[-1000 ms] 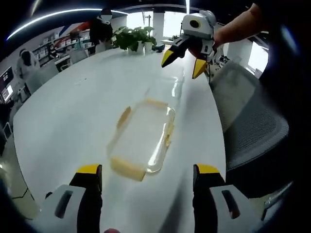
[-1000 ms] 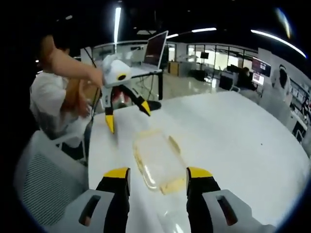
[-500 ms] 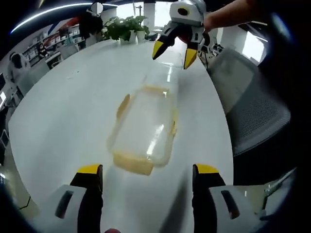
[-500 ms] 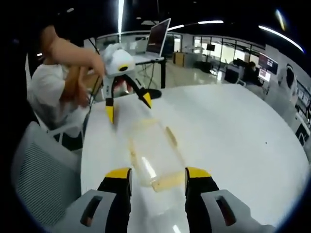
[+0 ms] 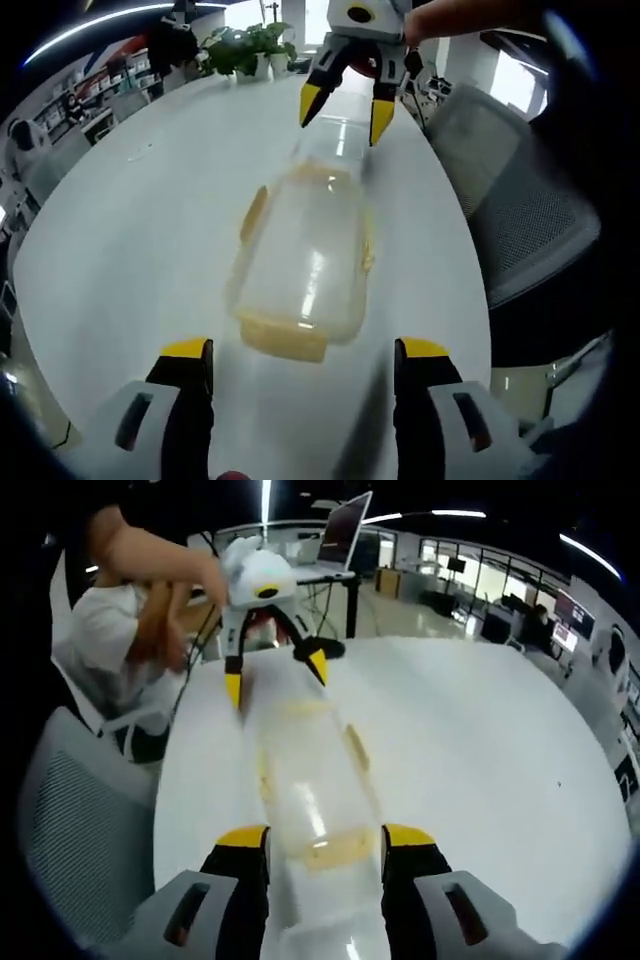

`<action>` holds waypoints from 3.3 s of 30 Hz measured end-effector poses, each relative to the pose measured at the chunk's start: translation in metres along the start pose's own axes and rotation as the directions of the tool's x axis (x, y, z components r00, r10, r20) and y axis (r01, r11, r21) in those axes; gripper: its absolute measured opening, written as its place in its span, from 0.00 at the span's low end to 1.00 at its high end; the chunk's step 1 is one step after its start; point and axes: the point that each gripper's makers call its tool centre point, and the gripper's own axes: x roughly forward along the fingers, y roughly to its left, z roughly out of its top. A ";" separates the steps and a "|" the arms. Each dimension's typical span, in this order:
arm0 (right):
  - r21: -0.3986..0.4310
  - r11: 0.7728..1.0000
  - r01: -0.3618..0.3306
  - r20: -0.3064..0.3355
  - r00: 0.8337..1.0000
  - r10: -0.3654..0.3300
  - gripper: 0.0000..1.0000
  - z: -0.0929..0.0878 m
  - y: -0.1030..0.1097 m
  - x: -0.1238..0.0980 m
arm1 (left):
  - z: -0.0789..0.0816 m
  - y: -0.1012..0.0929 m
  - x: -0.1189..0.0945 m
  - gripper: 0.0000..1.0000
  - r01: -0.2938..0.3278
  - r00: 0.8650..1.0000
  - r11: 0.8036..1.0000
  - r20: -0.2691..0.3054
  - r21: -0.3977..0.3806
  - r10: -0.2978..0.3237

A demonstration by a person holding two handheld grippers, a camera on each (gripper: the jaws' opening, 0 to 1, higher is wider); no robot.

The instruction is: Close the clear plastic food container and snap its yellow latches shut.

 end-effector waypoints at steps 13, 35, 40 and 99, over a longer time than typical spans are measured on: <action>-0.075 0.996 -0.056 -0.098 0.994 0.049 0.45 -0.010 0.000 0.011 | -0.001 -0.001 0.004 0.71 0.036 0.998 0.998 -0.044 0.048 -0.034; -0.111 0.989 -0.100 -0.242 0.968 0.071 0.46 -0.028 -0.008 0.028 | 0.004 0.007 0.015 0.67 0.066 0.994 0.991 -0.098 0.115 -0.055; -0.120 0.985 -0.124 -0.284 0.955 0.085 0.46 -0.037 -0.005 0.031 | -0.003 0.004 0.019 0.66 0.084 0.989 0.990 -0.129 0.115 -0.069; -0.147 0.978 -0.150 -0.328 0.940 0.095 0.39 -0.034 0.002 0.034 | -0.005 -0.003 0.015 0.39 0.087 0.988 0.987 -0.135 0.132 -0.069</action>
